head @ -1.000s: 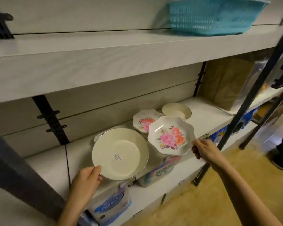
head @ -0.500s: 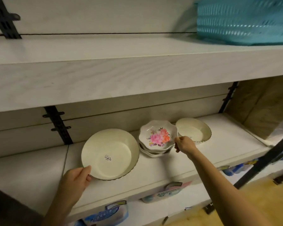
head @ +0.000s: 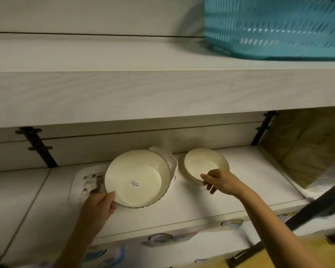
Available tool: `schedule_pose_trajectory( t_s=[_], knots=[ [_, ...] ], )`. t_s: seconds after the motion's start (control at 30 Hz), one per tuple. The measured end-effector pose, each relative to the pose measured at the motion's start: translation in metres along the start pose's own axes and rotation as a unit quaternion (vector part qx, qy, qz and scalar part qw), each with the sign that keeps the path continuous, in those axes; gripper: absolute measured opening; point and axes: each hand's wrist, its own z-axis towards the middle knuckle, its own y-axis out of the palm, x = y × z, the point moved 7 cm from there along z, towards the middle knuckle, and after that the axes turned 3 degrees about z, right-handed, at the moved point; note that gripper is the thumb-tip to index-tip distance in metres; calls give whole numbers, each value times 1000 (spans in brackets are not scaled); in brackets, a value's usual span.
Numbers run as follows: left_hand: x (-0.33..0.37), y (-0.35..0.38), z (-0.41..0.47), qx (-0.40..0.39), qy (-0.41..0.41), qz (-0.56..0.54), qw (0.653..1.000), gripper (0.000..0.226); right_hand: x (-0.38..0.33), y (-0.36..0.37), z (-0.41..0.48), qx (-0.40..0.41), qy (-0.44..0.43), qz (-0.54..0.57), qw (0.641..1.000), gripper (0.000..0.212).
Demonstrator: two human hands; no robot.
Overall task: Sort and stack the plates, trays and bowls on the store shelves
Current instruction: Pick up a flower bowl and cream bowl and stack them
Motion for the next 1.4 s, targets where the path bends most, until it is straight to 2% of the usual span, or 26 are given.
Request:
schedule_pose_trajectory(
  t_s=[0.17,0.3,0.47,0.6,0.73,0.9,1.0,1.07,1.23,1.3,1.4],
  knots=[
    [23,76,2,-4,-10,-5,1000,40,49,-49,-8,-3,-14,-108,994,24],
    [41,136,5,-23,-27,0,999,39,85,-81,-16,-12,-22,-163,986,27],
    [60,198,22,-42,-40,3,998,38,116,-107,-25,-24,-39,-174,984,26],
    [64,235,40,-43,-61,8,997,43,123,-124,-32,-27,-57,-159,985,35],
    [62,256,54,-49,-56,86,993,43,128,-131,-34,-19,-66,-174,982,11],
    [67,255,48,-44,2,218,975,39,133,-131,-35,-29,-65,-196,978,21],
    [74,241,35,-26,67,276,959,34,128,-120,-31,-41,-83,-195,976,5],
    [81,227,23,-7,117,324,939,32,119,-110,-26,-50,-96,-198,974,2],
    [91,174,-15,70,188,381,903,43,83,-81,-20,-69,-130,-210,966,18],
    [89,155,-27,82,189,424,882,43,64,-68,-20,-75,-158,-217,961,15],
    [73,123,-41,79,156,456,873,36,36,-46,-22,-92,-196,-220,951,7]
  ],
)
